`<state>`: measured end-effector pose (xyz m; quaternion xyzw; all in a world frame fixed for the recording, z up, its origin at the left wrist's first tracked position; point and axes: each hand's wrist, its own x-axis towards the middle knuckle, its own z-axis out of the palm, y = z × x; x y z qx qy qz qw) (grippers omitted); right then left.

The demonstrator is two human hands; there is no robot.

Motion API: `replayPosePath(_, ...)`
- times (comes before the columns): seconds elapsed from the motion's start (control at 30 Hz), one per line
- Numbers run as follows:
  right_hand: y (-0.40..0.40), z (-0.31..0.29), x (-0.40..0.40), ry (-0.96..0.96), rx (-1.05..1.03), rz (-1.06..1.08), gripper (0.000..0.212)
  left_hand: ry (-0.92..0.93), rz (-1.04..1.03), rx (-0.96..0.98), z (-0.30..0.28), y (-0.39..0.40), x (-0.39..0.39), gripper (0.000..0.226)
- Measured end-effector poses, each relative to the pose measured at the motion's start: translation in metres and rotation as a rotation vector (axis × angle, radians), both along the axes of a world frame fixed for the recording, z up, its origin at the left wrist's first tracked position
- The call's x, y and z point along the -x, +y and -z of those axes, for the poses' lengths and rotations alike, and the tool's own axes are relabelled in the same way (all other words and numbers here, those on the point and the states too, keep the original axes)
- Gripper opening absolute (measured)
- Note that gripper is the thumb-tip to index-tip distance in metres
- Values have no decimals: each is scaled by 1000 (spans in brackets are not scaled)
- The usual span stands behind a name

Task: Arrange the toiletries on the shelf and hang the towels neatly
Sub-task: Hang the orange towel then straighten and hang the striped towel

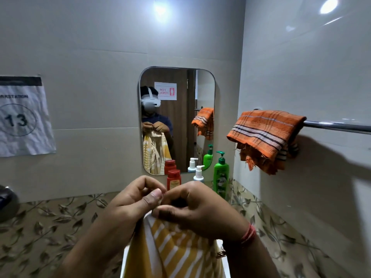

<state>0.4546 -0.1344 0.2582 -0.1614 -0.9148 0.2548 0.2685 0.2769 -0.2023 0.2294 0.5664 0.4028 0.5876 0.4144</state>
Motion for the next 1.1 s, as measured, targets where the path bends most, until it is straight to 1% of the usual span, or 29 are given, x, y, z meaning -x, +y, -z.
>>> replayPosePath(0.03, 1, -1, -1, 15, -6, -7, 23, 22, 11, -9, 1, 0, 1, 52)
replayPosePath(0.1, 0, -3, -3, 39, -15, -20, 20, 0, 46, 16, 1, -1, 0, 33)
replayPosePath(0.13, -1, -4, -3, 63, -20, -31, 19, -6, 72, 39, 0, -3, 0, 29)
replayPosePath(0.17, -2, -5, -3, 105, -14, -45, 19, 3, 96, 47, 1, -3, 2, 31)
replayPosePath(0.23, 0, -6, -4, 219, 22, -49, 21, 40, 109, 22, 4, -3, 6, 44)
replayPosePath(0.27, 2, -6, -5, 262, 38, -43, 26, 52, 95, 4, 6, -3, 7, 46)
replayPosePath(0.3, 3, -6, -6, 292, 56, -40, 31, 71, 73, -13, 8, -2, 7, 45)
replayPosePath(0.37, 5, -7, -8, 352, 124, -13, 34, 110, -1, -32, 12, 1, 9, 44)
replayPosePath(0.43, 7, -7, -12, 477, 280, 100, 34, 131, -94, -34, 16, 5, 15, 48)
replayPosePath(0.47, 11, -6, -14, 538, 347, 171, 32, 130, -137, -38, 19, 7, 18, 48)
replayPosePath(0.5, 14, -6, -16, 556, 380, 235, 33, 121, -177, -45, 19, 8, 20, 45)
replayPosePath(0.53, 19, -4, -17, 530, 387, 277, 35, 115, -215, -50, 19, 9, 20, 39)
replayPosePath(0.6, 21, -3, -13, 410, 366, 286, 29, 134, -283, -69, 17, 13, 17, 27)
replayPosePath(0.67, 20, -3, -2, 249, 305, 242, 22, 176, -313, -108, 10, 18, 9, 19)
replayPosePath(0.73, 16, -1, 9, 76, 278, 166, 30, 264, -285, -183, 4, 23, 3, 18)
replayPosePath(0.77, 14, 1, 14, 28, 255, 123, 32, 306, -271, -224, 2, 25, 1, 17)
replayPosePath(0.8, 12, 3, 16, 26, 218, 93, 29, 334, -271, -252, 0, 26, 0, 15)
replayPosePath(0.83, 11, 4, 16, 50, 182, 79, 22, 343, -277, -260, 0, 27, 1, 14)
replayPosePath(0.9, 14, 4, 8, 141, 146, 125, 15, 301, -251, -194, 3, 28, 9, 21)
replayPosePath(0.93, 16, 4, 2, 206, 158, 177, 15, 289, -216, -127, 8, 28, 15, 27)
replayPosePath(1.0, 24, 5, -11, 400, 219, 324, 21, 341, -144, -14, 22, 25, 29, 38)
replayPosePath(1.03, 27, 5, -17, 500, 215, 409, 24, 380, -135, 12, 29, 23, 35, 40)
replayPosePath(1.07, 31, 6, -22, 561, 171, 483, 26, 385, -142, 25, 35, 22, 39, 37)
replayPosePath(1.1, 34, 7, -24, 565, 120, 535, 27, 360, -159, 32, 38, 21, 42, 30)
